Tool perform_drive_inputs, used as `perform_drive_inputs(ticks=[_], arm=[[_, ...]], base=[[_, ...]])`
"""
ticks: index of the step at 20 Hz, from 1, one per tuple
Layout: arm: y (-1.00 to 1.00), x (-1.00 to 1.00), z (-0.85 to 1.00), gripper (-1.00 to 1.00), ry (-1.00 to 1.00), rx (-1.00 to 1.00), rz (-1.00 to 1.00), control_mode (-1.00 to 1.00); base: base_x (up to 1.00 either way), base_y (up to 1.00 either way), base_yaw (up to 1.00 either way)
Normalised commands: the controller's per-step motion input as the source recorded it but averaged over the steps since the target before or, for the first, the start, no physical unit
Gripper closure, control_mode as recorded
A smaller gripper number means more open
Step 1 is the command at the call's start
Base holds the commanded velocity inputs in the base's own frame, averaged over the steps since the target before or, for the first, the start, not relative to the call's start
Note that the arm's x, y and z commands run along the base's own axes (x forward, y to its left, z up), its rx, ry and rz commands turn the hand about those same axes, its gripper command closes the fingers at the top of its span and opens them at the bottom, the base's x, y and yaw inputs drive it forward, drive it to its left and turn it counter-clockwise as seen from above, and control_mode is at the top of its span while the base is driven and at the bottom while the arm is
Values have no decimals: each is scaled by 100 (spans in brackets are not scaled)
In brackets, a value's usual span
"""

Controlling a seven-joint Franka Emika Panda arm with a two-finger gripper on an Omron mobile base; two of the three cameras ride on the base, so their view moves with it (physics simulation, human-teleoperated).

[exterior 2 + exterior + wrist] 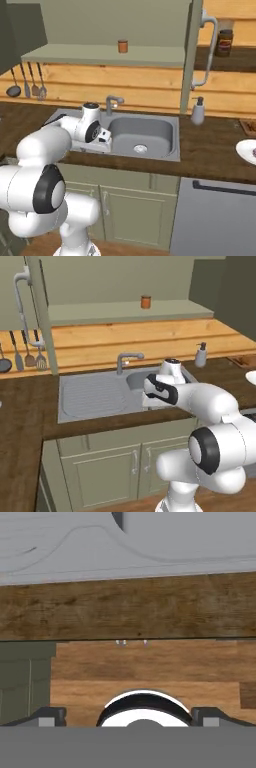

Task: From the different types of pastries on the counter, select a croissant and place it on the cutting board. Then retrieve a jar of jam from the cabinet and place it alongside the croissant on the cutting board.

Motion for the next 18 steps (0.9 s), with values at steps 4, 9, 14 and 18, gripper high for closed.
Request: perform_drive_inputs(ticks=[4,9,14,18], arm=[[0,0,0,-100,0,0,0,100],[0,0,0,-100,0,0,0,100],[0,0,0,-100,0,0,0,100],[0,0,0,-100,0,0,0,100]], base=[[100,10,0],[100,34,-2],[95,34,-4],[26,12,0]])
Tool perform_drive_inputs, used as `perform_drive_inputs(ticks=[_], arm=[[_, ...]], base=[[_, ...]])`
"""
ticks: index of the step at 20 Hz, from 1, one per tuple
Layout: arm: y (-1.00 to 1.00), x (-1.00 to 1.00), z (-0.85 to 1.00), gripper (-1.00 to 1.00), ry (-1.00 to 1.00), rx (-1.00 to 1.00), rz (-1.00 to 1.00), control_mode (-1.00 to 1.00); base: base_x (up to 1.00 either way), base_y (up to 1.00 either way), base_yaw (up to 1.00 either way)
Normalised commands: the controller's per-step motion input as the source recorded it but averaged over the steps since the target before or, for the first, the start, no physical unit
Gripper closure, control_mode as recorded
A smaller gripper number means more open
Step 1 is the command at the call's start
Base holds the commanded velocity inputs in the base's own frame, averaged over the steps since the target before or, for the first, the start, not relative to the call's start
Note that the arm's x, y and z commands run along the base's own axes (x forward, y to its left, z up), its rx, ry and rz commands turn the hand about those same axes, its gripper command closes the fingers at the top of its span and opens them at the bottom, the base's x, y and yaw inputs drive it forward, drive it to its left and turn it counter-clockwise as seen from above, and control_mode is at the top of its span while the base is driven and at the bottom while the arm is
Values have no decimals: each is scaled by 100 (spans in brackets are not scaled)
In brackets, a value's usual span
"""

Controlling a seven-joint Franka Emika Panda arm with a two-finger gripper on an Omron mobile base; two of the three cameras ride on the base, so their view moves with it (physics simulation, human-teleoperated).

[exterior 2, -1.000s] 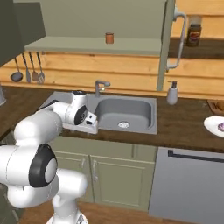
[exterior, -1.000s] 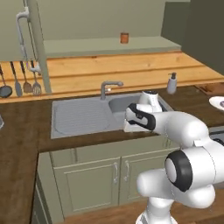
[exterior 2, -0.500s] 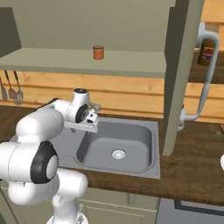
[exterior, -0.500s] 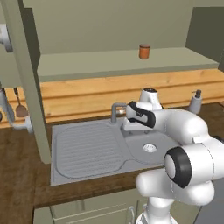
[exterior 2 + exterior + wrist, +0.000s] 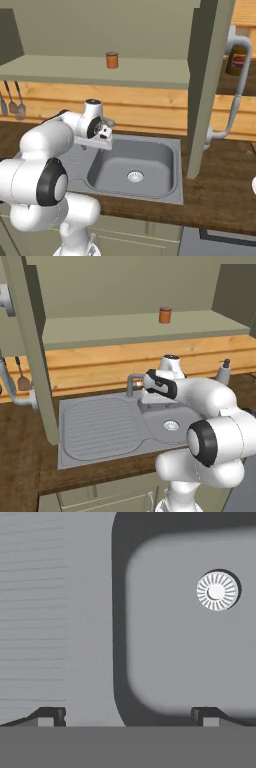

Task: From the different types of pastries on the counter, select a croissant and place it on the cutting board. Then retrieve a jar of jam from the cabinet and place it alongside the croissant on the cutting board.

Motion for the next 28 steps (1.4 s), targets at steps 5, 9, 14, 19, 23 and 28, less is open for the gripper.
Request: perform_drive_inputs(ticks=[5,9,14,19,23,28], arm=[[0,0,0,-100,0,0,0,100],[0,0,0,-100,0,0,0,100],[6,0,-6,-100,5,0,0,-100],[-1,24,18,-100,-3,0,-5,-100],[-1,0,100,-100,-18,0,-1,-100],[0,0,100,-100,-14,0,-3,-100]], base=[[5,6,0],[1,1,0],[1,1,0],[0,0,0],[0,0,0],[0,0,0]])
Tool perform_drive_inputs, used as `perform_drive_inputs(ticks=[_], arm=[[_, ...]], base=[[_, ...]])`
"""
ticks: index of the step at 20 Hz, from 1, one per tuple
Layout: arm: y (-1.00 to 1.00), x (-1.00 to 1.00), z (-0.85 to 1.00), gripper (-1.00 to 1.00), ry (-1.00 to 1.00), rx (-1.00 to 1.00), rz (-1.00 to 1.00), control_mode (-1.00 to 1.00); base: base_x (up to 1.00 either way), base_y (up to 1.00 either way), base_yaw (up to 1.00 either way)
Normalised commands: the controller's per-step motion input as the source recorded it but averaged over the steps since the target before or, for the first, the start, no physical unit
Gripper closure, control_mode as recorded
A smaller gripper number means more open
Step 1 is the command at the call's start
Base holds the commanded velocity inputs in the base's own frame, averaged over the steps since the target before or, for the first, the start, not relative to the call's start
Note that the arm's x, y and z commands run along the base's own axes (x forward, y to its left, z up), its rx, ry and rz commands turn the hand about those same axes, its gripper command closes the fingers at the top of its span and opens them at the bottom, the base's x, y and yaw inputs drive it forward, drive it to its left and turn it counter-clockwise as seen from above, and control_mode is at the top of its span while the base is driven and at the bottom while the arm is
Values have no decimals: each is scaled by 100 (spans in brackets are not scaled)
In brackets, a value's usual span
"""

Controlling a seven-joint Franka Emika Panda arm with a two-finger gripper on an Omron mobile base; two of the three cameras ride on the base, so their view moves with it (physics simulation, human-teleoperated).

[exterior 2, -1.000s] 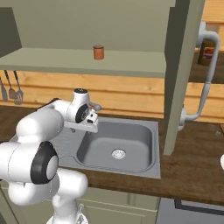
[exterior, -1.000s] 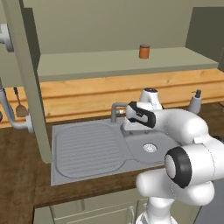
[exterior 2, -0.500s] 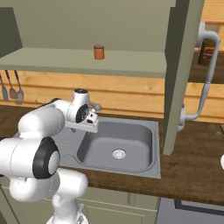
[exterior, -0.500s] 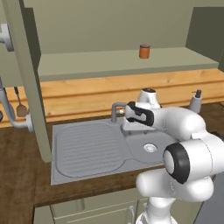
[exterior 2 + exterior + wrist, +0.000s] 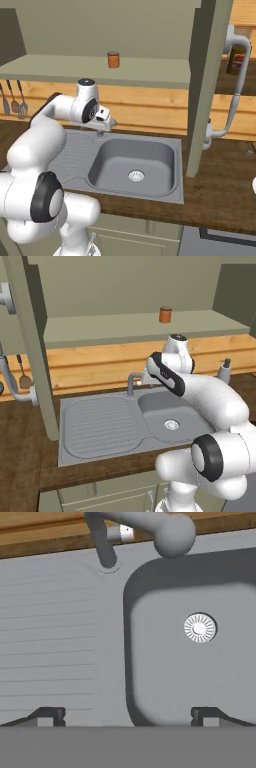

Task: From the different types of pastries on the counter, select a croissant and place it on the cutting board. Then retrieve a jar of jam from the cabinet and place it alongside the croissant on the cutting board.

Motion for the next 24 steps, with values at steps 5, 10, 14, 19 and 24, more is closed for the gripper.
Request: perform_drive_inputs(ticks=[5,10,14,19,24], arm=[[0,0,93,-100,-8,0,0,-100],[-14,-7,90,-100,-16,-5,0,-100],[-13,-3,83,-100,-27,-8,0,-100],[-4,0,85,-100,-27,-3,0,-100],[-5,-1,64,-100,-22,0,-1,-100]], base=[[0,0,0],[0,0,0],[0,0,0],[0,0,0],[0,0,0]])
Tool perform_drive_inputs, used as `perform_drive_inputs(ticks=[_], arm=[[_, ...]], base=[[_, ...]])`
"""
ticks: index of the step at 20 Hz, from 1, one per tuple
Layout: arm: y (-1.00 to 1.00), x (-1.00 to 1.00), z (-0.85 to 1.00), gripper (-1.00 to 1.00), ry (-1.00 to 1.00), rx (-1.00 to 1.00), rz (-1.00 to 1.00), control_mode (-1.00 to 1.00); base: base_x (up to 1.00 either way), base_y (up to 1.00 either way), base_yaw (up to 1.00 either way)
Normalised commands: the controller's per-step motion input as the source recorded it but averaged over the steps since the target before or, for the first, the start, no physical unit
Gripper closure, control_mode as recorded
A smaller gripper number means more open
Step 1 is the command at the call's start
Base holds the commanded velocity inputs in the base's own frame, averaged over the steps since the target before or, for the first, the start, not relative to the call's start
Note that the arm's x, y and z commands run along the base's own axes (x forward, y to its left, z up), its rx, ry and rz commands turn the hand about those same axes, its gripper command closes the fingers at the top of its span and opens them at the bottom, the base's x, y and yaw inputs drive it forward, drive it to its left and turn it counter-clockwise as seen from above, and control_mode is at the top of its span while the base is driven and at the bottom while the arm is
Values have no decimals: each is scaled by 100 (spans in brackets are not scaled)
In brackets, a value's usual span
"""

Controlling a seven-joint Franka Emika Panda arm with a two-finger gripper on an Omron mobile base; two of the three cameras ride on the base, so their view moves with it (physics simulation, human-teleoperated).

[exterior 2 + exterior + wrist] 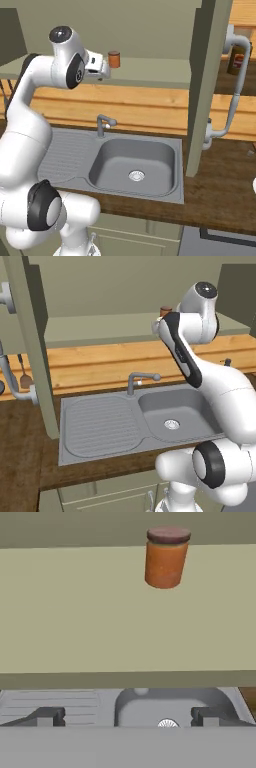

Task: From the different types of pastries on the counter, select a croissant and place it on the cutting board. Then retrieve a jar of jam from the cabinet and place it alongside the croissant on the cutting board.

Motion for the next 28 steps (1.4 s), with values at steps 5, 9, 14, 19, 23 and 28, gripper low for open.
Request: perform_drive_inputs(ticks=[5,9,14,19,23,28], arm=[[0,0,49,-100,-17,0,-2,-100],[-20,-8,68,-100,0,0,-4,-100],[-22,1,38,-100,0,0,-2,-100],[0,15,-6,-100,-1,0,-1,-100],[-10,17,-16,-100,-6,0,-4,-100],[-13,21,-28,-100,-7,0,-7,-100]], base=[[0,0,0],[0,0,0],[0,0,0],[0,0,0],[0,0,0],[0,0,0]])
